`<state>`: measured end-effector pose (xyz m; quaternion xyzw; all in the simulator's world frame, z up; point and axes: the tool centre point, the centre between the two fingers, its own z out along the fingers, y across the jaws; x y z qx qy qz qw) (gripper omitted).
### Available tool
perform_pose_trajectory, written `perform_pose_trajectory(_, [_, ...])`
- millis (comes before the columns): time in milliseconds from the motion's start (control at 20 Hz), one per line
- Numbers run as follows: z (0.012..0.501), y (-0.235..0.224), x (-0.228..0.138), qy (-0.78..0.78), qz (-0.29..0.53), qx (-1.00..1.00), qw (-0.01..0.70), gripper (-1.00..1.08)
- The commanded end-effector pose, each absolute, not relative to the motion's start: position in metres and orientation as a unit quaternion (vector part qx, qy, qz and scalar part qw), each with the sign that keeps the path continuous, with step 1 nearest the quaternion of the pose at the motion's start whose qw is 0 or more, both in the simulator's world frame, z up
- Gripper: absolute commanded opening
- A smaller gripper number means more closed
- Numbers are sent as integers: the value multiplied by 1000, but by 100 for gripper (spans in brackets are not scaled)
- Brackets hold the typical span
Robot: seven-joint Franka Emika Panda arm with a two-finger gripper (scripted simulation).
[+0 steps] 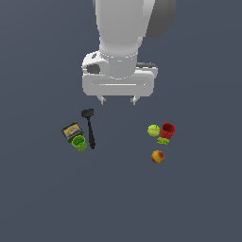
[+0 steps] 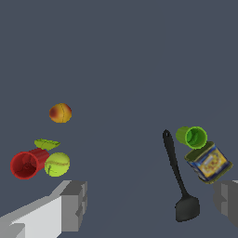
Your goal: Pick up a designated object from a clutter of objects.
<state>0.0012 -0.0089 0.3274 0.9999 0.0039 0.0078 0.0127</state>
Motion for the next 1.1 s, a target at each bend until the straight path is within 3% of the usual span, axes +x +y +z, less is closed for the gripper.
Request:
perform_pose_trajectory(0, [327, -9, 1, 4, 8, 1000, 13, 100])
perform_pose_trajectory(1050, [310, 4, 1, -8, -7, 1000, 9, 100])
